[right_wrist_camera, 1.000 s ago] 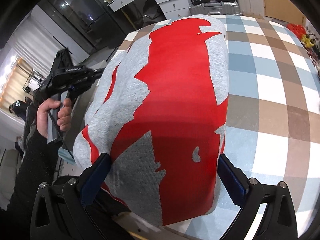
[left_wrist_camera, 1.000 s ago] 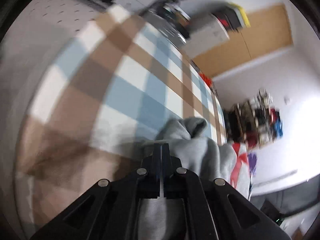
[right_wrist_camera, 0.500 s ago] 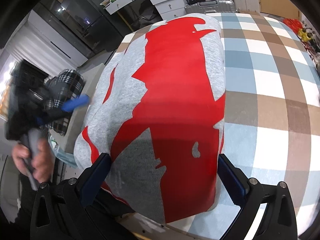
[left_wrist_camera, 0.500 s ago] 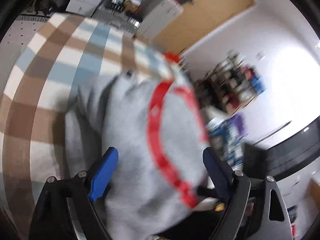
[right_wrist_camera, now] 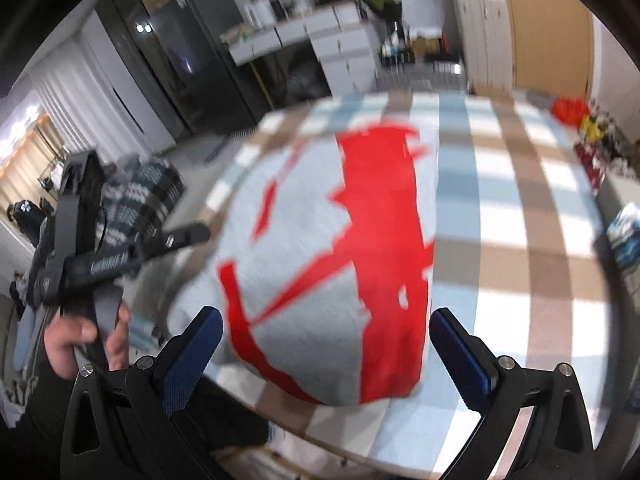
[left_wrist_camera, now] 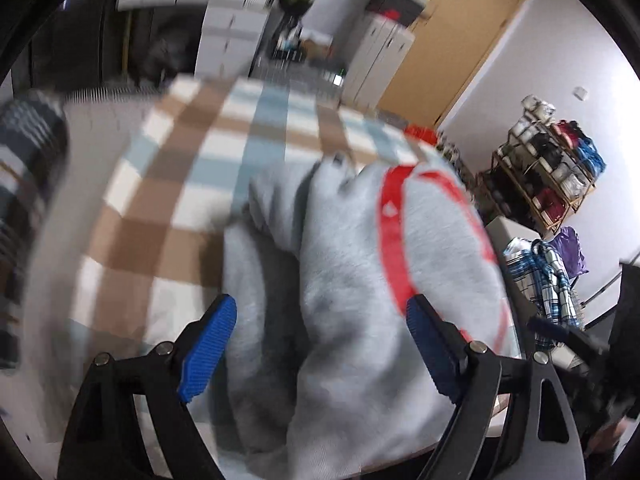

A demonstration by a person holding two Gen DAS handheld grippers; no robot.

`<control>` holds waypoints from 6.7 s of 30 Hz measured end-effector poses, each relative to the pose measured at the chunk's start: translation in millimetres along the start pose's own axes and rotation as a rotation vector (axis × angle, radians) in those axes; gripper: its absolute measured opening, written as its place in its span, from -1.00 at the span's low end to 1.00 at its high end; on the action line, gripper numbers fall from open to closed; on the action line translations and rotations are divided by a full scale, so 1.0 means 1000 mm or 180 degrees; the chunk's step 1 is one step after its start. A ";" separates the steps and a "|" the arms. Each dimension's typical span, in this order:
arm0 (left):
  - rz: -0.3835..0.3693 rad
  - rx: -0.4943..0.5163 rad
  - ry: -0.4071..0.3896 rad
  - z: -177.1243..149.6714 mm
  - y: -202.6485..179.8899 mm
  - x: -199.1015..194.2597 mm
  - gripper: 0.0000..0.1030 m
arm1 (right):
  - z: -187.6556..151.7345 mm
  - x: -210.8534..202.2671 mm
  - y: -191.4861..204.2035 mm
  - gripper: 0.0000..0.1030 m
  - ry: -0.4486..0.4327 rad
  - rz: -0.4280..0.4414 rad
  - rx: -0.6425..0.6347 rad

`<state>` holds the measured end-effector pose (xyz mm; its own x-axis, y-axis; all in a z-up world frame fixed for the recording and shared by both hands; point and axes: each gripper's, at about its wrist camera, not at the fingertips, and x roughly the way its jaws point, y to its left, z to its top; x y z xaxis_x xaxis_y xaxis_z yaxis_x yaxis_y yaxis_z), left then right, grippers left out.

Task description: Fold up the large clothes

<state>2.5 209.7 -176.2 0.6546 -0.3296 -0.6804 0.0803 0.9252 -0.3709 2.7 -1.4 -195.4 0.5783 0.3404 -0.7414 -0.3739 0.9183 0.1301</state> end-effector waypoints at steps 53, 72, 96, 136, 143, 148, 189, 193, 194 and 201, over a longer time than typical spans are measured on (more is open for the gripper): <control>-0.1050 -0.0948 0.1898 0.032 0.051 0.173 0.64 | 0.021 0.080 -0.067 1.00 0.0381 0.0870 0.0512; -0.1235 -0.1060 0.2028 0.030 0.066 0.177 0.79 | 0.022 0.097 -0.089 1.00 0.0616 0.1302 0.0958; -0.1510 -0.1167 0.1957 0.030 0.069 0.182 0.81 | 0.003 0.107 -0.121 1.00 0.0670 0.1727 0.1351; -0.1855 -0.0847 0.1686 0.021 0.073 0.155 0.35 | -0.001 0.088 -0.111 0.83 0.0742 0.1848 0.1062; -0.1834 -0.0931 0.1780 0.016 0.086 0.172 0.46 | 0.000 0.098 -0.110 0.85 0.0787 0.1793 0.1201; -0.1933 -0.1062 0.1957 0.007 0.099 0.186 0.58 | 0.002 0.108 -0.106 1.00 0.0824 0.1720 0.1112; -0.2372 -0.0396 0.1656 0.047 0.005 0.144 0.19 | -0.013 -0.059 -0.172 0.62 -0.0262 0.1536 0.1557; -0.2425 -0.0266 0.1645 0.064 -0.041 0.140 0.19 | 0.007 -0.110 -0.199 0.62 -0.0412 0.1388 0.1606; -0.2444 -0.0230 0.1650 0.068 -0.054 0.139 0.19 | 0.009 -0.121 -0.205 0.62 -0.0440 0.1363 0.1612; -0.2643 -0.0058 0.1613 0.080 -0.142 0.145 0.19 | 0.028 -0.216 -0.264 0.62 -0.0713 0.0993 0.1680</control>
<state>146.0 45.3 -171.4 -0.0067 -0.9218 -0.3876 0.3560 0.3600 -0.8623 -3.0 -311.4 -51.6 0.6587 0.5884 -0.4690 -0.1750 0.7260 0.6651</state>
